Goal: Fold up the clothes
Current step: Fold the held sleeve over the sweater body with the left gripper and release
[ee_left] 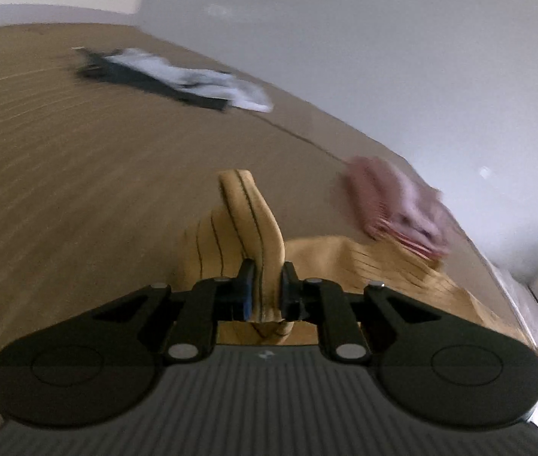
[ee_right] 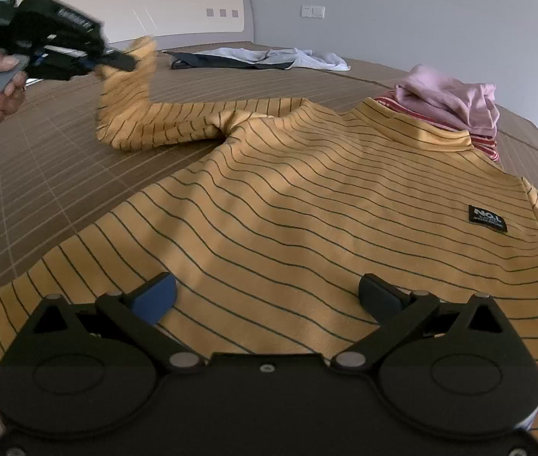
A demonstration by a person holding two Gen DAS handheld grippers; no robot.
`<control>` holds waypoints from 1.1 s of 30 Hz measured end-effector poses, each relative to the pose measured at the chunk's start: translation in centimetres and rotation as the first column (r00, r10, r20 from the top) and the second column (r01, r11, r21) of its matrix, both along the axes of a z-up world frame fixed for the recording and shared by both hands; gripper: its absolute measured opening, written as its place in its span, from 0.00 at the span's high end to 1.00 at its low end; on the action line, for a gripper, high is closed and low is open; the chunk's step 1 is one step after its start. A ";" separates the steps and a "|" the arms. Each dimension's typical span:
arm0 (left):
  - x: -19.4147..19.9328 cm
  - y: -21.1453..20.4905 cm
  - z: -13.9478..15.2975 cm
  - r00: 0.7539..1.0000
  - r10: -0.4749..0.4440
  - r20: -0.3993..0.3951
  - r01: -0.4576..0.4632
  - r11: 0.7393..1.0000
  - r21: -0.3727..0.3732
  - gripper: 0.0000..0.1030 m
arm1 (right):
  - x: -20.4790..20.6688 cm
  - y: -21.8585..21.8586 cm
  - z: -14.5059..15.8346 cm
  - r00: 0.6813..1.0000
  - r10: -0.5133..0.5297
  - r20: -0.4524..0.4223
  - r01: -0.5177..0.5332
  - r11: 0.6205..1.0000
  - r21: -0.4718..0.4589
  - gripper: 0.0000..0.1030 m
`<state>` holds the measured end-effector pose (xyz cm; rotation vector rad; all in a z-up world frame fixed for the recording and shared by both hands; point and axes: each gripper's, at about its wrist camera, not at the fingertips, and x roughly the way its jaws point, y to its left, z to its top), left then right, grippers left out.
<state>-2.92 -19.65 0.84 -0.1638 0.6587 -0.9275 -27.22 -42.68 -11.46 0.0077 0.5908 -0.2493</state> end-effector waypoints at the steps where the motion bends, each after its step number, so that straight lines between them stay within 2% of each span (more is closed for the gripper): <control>1: -0.8 -1.1 -0.2 0.999 -0.039 -0.001 0.039 0.999 0.000 0.85 | 0.0 0.0 0.0 1.000 0.000 0.000 0.000 1.000 0.001 0.00; 6: -5.0 -6.1 -2.0 0.983 -0.179 0.034 0.176 0.981 0.086 0.84 | 0.1 0.3 0.0 1.000 -0.004 -0.001 0.003 1.000 -0.017 0.00; 9: -6.5 -7.6 -3.6 0.971 -0.239 0.010 0.236 0.964 0.124 0.83 | 0.1 0.2 0.0 1.000 -0.003 0.000 0.003 1.000 -0.009 0.00; 13: -7.5 -7.2 -3.7 0.960 -0.277 0.041 0.269 0.954 0.132 0.71 | 0.1 0.1 0.0 1.000 -0.003 -0.001 0.003 1.000 -0.002 0.00; 15: -7.3 -6.3 -3.0 0.962 -0.268 0.055 0.263 0.961 0.084 0.57 | 0.1 0.0 0.1 1.000 -0.002 -0.001 0.002 1.000 0.005 0.00; 16: -7.2 -5.8 -2.5 0.963 -0.260 0.065 0.255 0.964 0.069 0.41 | 0.1 0.0 0.1 1.000 -0.002 0.000 0.002 1.000 0.007 0.00; 17: -7.1 -5.4 -1.9 0.965 -0.251 0.075 0.247 0.967 0.054 0.37 | 0.1 0.0 0.1 1.000 -0.002 0.001 0.002 1.000 0.006 0.00; 21: -6.4 -2.3 -0.2 0.980 -0.172 0.099 0.173 0.985 -0.001 0.37 | 0.1 0.1 0.1 1.000 -0.004 0.002 0.004 1.000 -0.002 0.00; 24: -5.3 0.1 0.4 0.993 -0.100 0.056 0.103 0.993 -0.053 0.36 | 0.1 0.2 0.0 1.000 -0.007 0.000 0.007 1.000 -0.013 0.00; 28: -5.1 0.7 0.5 0.995 -0.090 0.051 0.093 0.994 -0.053 0.36 | 0.0 0.0 0.1 1.000 -0.007 0.004 0.007 1.000 0.001 0.01; 30: -5.1 0.9 0.6 0.995 -0.087 0.049 0.089 0.995 -0.052 0.36 | -0.3 0.0 0.8 0.999 -0.038 0.025 0.037 0.999 0.035 0.03; 33: -5.0 1.3 0.7 0.996 -0.081 0.046 0.084 0.995 -0.051 0.36 | -1.2 -0.5 3.4 0.981 -0.078 0.175 0.044 0.980 0.192 0.04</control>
